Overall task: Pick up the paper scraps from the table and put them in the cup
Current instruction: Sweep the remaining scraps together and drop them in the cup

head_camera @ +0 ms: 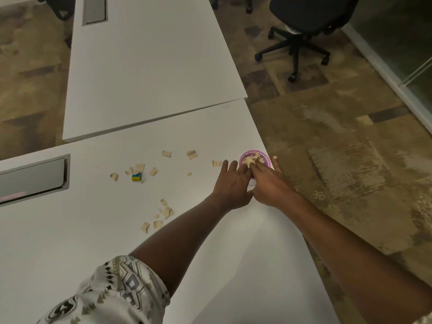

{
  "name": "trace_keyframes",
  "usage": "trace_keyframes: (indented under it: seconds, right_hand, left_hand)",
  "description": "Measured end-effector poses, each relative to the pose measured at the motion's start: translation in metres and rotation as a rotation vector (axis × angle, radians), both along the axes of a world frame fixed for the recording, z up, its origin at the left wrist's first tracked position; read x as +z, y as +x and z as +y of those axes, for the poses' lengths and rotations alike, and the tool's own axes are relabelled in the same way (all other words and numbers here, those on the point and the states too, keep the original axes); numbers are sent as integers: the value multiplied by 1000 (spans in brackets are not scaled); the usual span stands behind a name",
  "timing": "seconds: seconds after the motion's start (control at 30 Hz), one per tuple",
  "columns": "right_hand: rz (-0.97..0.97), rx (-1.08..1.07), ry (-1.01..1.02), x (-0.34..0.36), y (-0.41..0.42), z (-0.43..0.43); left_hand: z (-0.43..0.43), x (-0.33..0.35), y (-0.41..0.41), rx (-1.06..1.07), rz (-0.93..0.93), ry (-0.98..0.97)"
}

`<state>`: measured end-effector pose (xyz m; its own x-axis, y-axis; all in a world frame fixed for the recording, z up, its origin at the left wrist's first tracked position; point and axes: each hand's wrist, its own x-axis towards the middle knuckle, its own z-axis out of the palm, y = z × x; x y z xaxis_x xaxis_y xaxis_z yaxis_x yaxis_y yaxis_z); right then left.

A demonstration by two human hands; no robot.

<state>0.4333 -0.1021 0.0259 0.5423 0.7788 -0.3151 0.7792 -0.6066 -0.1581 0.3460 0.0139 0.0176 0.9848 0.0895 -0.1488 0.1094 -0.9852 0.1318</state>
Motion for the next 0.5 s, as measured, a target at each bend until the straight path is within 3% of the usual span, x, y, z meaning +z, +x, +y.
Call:
trace_keyframes:
  seconds: [0.5]
  right_hand:
    - [87,26,-295,6,19,31]
  left_hand:
    - [6,-8,25,-7,158,50]
